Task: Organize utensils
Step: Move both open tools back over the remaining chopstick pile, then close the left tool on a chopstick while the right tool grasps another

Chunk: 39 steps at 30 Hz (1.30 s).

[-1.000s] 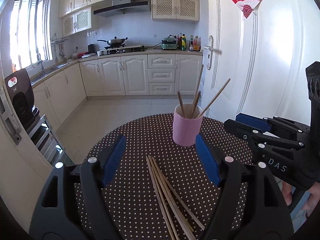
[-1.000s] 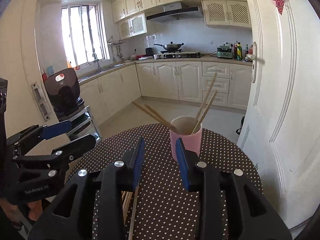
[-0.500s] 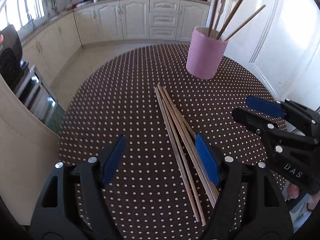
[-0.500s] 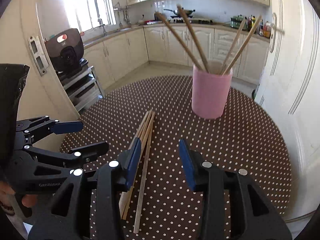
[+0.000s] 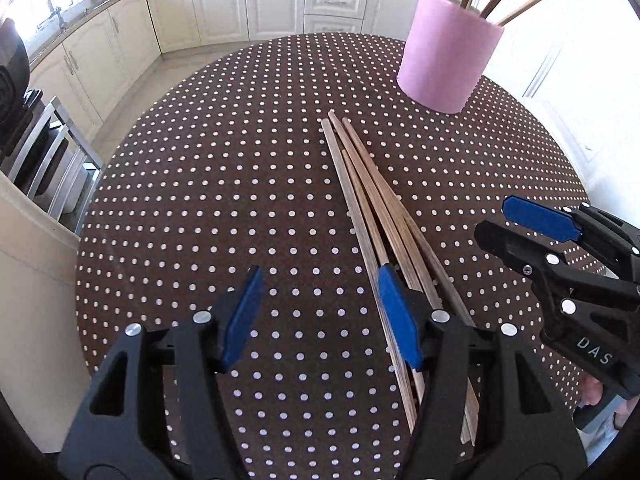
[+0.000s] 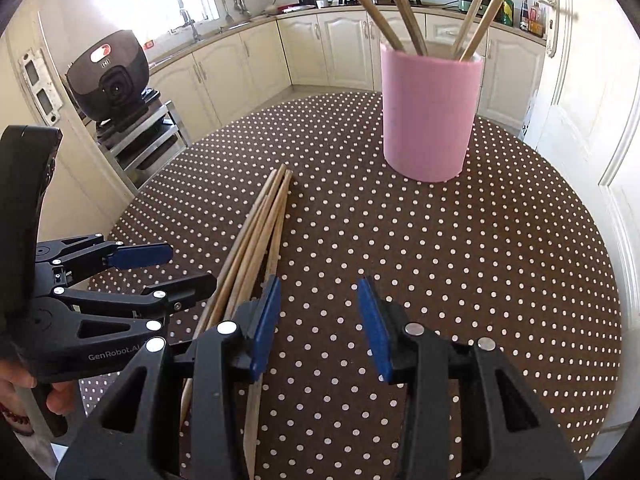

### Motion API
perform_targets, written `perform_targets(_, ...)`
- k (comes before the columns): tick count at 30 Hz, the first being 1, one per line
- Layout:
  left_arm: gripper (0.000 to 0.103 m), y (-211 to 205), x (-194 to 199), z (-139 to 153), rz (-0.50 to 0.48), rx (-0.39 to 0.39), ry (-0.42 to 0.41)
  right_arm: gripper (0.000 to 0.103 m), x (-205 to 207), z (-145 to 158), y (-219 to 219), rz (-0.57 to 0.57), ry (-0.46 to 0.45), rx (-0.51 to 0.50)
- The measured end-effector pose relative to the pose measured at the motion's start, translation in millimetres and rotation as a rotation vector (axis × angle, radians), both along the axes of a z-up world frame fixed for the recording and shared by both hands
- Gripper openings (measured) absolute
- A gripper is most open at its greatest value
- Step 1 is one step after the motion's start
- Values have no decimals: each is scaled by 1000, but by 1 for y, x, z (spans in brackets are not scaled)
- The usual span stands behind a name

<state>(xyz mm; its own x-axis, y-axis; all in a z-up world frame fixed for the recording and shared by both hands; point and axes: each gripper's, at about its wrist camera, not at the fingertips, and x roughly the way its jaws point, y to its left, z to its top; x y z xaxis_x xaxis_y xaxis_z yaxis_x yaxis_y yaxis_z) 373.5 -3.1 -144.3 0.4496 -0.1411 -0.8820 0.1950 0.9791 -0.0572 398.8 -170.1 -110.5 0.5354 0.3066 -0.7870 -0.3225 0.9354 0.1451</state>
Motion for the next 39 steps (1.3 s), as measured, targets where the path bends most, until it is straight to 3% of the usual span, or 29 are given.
perform_targets(10, 58, -5, 18, -7, 21, -1, 12, 38, 9, -5, 5, 16, 22, -14)
perform_targets(14, 43, -8, 37, -8, 27, 28, 12, 38, 15, -7, 10, 28, 46, -33)
perform_targets(18, 37, -5, 48, -6, 35, 12, 23, 38, 19, -7, 19, 56, 52, -43)
perform_targets(30, 37, 1, 78, -8, 42, 23, 23, 38, 42, -22, 50, 82, 66, -132)
perform_targets(37, 36, 6, 101, -7, 62, -12, 28, 38, 58, -24, 61, 75, 66, -153)
perform_targets(39, 33, 8, 106, -8, 64, -16, 26, 33, 61, -25, 67, 88, 51, -184)
